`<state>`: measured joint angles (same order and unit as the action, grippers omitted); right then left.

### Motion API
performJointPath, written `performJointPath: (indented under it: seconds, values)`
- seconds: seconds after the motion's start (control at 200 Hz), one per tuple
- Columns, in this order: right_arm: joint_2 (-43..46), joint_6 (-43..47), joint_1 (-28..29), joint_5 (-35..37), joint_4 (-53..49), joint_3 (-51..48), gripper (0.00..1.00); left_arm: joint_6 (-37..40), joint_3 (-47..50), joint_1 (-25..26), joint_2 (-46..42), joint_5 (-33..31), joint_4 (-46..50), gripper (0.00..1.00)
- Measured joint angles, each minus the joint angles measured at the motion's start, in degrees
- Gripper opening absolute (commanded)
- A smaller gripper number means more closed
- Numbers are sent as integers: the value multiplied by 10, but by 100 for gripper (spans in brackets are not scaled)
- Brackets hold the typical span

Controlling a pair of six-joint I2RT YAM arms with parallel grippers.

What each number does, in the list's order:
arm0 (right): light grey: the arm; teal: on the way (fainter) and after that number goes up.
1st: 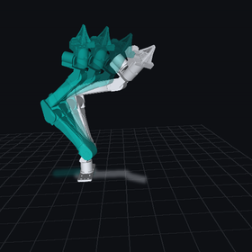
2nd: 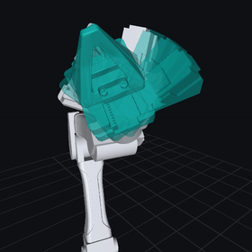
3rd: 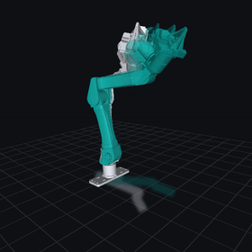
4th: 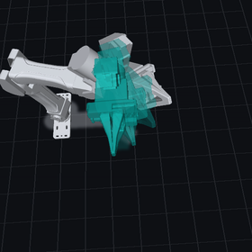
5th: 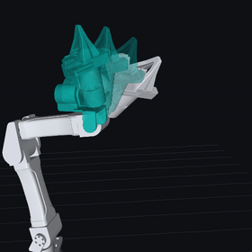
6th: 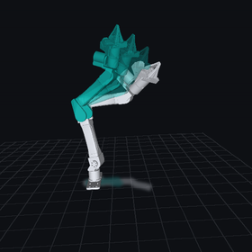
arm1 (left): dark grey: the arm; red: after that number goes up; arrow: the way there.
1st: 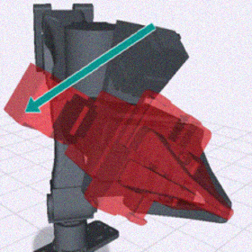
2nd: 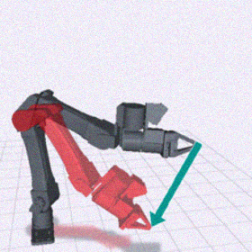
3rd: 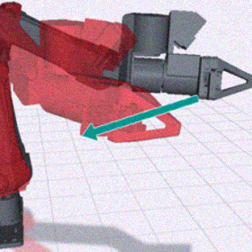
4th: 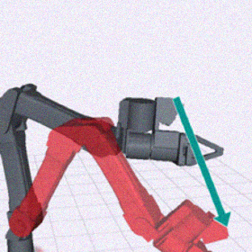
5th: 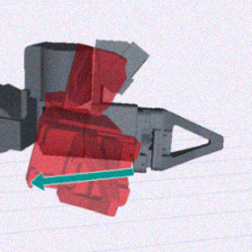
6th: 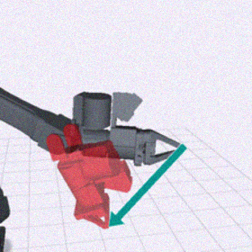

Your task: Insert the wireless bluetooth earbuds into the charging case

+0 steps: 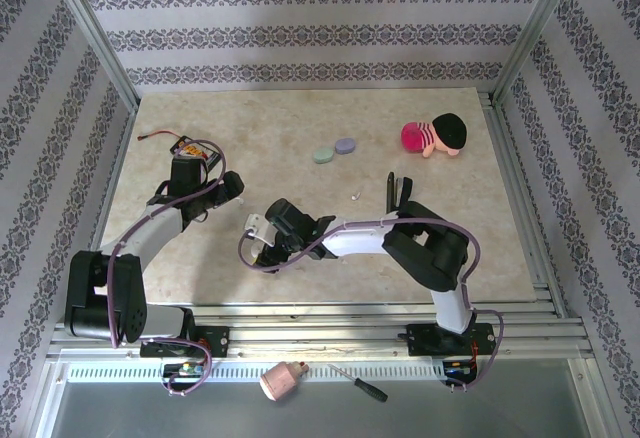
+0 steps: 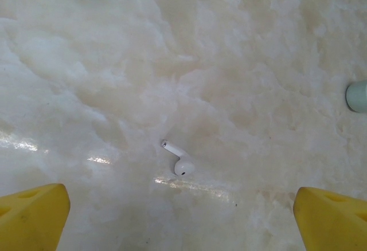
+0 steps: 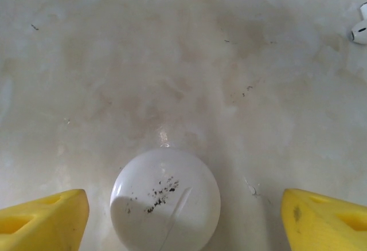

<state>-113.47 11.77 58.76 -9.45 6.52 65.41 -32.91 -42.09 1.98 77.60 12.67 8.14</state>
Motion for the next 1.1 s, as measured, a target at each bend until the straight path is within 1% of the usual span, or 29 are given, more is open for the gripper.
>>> performJointPath:
  seconds: [0.2,0.31,0.375,0.48,0.54,0.625,0.73,0.829,0.949,1.099]
  values:
    - [-31,13,0,-2,-24,32,74,0,5,-2,-2,8,-1,99]
    - [-33,20,-3,-7,-34,32,65,0,6,-2,-2,10,-2,99]
    - [-33,22,-8,-11,-37,32,61,0,8,-2,-3,12,-3,99]
    - [-33,24,-13,-18,-42,32,60,0,9,-3,-4,15,-5,99]
    - [-33,24,-14,-19,-42,32,56,0,9,-3,-5,17,-6,99]
    - [-33,28,-16,-22,-42,32,54,0,10,-3,-5,19,-9,99]
    - [-33,34,-19,-29,-42,32,46,0,10,-6,-5,21,-10,99]
    - [-33,35,-26,-38,-42,32,44,1,10,-6,-5,24,-11,99]
    - [-33,39,-36,-46,-37,28,44,5,13,-6,-13,26,-11,99]
    - [-12,61,-41,-47,-22,-4,44,26,14,-6,-35,47,-13,99]
